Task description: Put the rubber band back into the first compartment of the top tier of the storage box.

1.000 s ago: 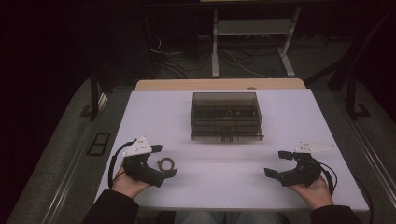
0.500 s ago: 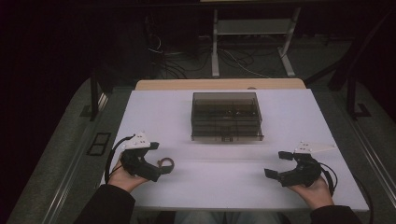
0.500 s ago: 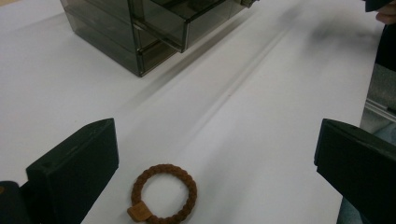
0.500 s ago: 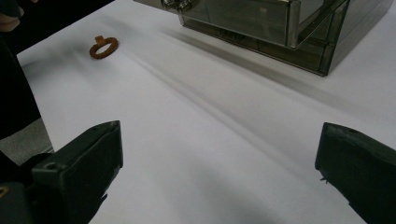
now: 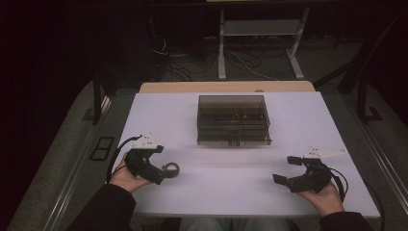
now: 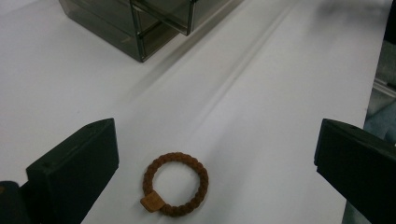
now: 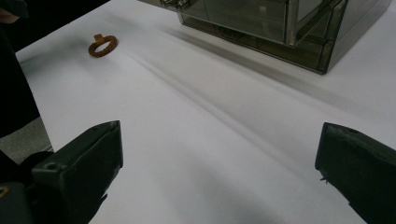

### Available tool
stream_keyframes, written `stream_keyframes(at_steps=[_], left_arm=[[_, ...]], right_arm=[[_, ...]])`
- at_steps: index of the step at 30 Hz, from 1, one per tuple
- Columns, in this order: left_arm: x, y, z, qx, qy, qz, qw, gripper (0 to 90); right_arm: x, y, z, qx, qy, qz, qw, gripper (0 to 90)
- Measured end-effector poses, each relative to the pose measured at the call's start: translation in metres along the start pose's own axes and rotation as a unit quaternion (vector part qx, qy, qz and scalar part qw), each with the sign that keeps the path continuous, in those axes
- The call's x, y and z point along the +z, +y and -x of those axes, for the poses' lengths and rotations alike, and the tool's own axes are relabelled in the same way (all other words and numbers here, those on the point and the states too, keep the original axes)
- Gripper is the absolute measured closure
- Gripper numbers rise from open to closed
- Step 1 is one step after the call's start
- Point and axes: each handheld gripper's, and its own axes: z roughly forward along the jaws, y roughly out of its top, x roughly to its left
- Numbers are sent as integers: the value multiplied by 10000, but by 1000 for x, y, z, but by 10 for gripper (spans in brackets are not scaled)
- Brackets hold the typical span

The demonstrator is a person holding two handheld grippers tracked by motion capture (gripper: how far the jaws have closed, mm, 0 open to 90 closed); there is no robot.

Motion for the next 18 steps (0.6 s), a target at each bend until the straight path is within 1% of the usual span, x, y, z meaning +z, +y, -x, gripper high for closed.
stream_keyframes(at_steps=[4, 11, 14, 15, 18], left_arm=[[2, 2, -1, 109, -59, -172, 9998, 0], [5, 5, -3, 235, -190, -328, 9990, 0], [7, 6, -3, 238, -208, -380, 9988, 0], [8, 6, -3, 294, -224, -433, 9984, 0], [11, 6, -2, 334, -279, -513, 9977, 0]], right_arm=[[0, 0, 0, -1, 3, 0, 10000, 6], [0, 0, 0, -19, 1, -19, 10000, 6], [0, 0, 0, -13, -3, -23, 10000, 6], [0, 0, 0, -18, 0, -25, 10000, 6], [0, -1, 0, -29, 1, -33, 10000, 6]])
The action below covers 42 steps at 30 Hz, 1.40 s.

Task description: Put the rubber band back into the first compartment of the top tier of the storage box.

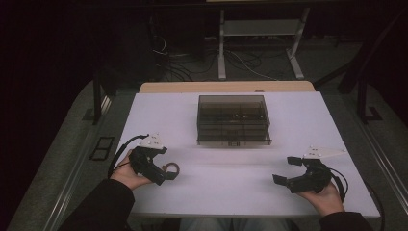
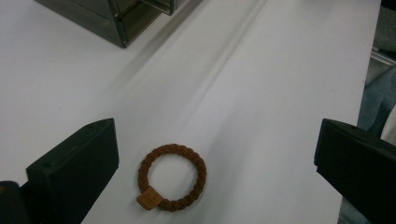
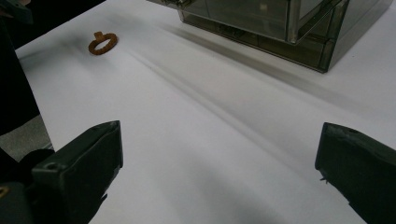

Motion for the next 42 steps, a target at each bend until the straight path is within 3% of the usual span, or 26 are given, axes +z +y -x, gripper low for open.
stream_keyframes(at_steps=[14, 25, 30, 42], left_arm=[[17, 0, 4, 315, -257, -494, 9980, 0], [28, -4, 4, 530, -264, -968, 9935, 0], [30, -7, 5, 640, -293, -1081, 9916, 32], [30, -13, -1, 666, -268, -1136, 9909, 141]], right_arm=[[0, 0, 0, 1, -8, -29, 10000, 6], [0, -1, -1, -9, 3, -44, 10000, 6], [-1, -1, 0, -37, -6, -48, 10000, 6], [0, -1, 0, -83, 2, -72, 9999, 6]])
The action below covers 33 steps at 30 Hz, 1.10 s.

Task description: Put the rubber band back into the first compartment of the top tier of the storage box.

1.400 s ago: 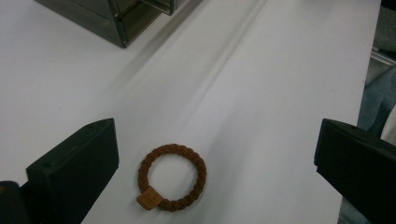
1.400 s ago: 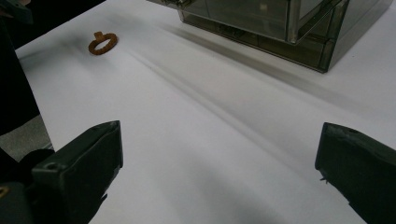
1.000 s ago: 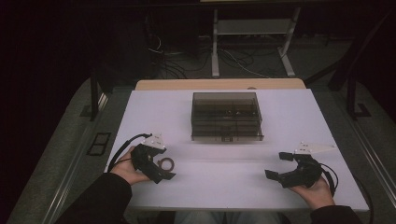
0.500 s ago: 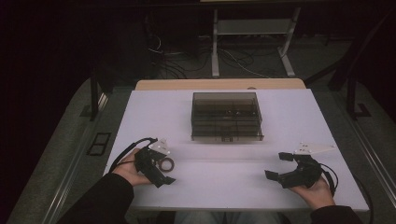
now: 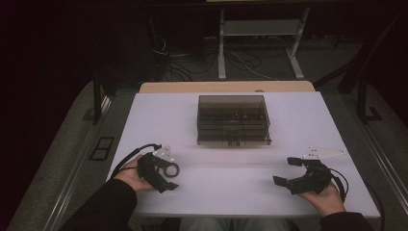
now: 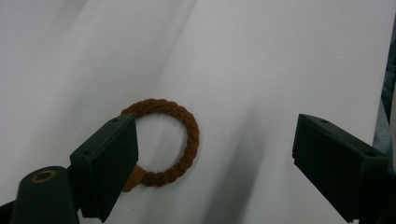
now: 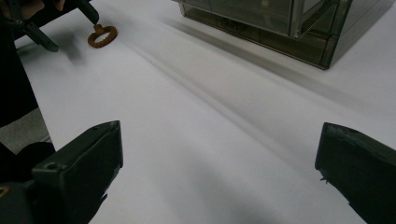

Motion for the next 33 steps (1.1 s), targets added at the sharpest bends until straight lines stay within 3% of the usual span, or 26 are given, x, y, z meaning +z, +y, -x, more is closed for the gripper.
stream_keyframes(at_steps=[19, 26, 33], left_arm=[[4, -3, -4, 173, 178, -85, 9997, 344], [5, -5, -8, 276, 200, -129, 9993, 443], [7, -6, -11, 243, 154, -167, 9994, 536]], right_arm=[[0, 0, 0, -17, -17, -25, 10000, 6], [0, -1, 0, -8, -14, -34, 10000, 6], [0, -1, 0, -11, -10, -50, 10000, 6]])
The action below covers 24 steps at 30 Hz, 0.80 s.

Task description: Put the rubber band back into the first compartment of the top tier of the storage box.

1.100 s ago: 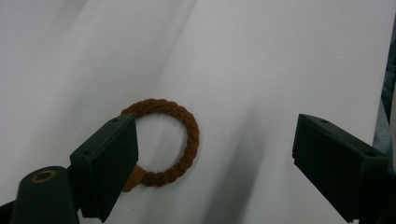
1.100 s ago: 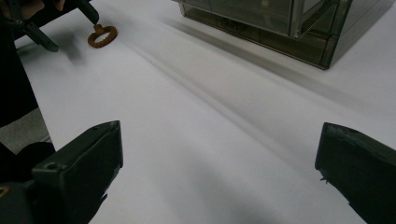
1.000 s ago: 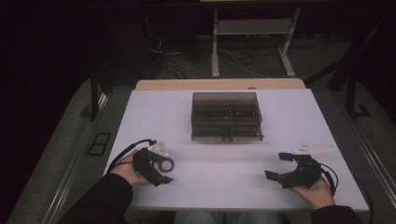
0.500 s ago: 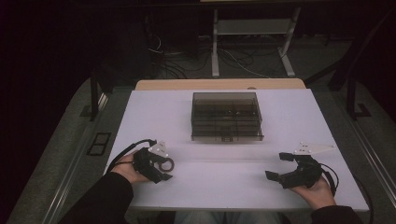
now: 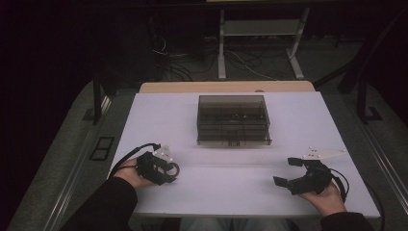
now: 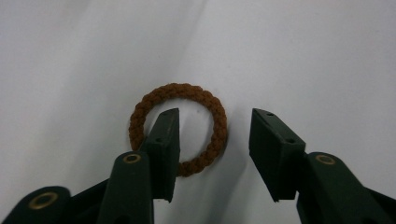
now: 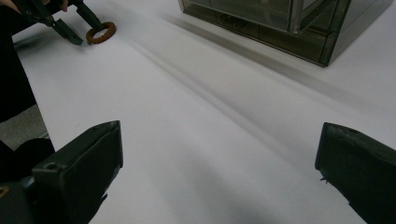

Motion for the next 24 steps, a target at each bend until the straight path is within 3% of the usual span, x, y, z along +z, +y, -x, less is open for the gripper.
stream_keyframes(at_steps=[9, 19, 20, 23, 24], left_arm=[[3, 2, 1, 153, 29, -76, 9998, 619], [4, 2, 4, 32, 44, -66, 10000, 720], [5, 2, 3, 127, 67, -65, 9999, 726], [5, 3, 4, 50, 12, -75, 10000, 778], [5, 3, 2, 140, 39, -76, 9999, 793]], right_arm=[[-1, 0, 0, -13, -42, -18, 10000, 6], [-1, -1, 1, -5, -61, -24, 10000, 6], [-1, -1, 1, -5, -60, -24, 10000, 6], [-1, -1, 1, 6, -60, -27, 10000, 6], [-1, -1, 1, 7, -61, -29, 10000, 6]])
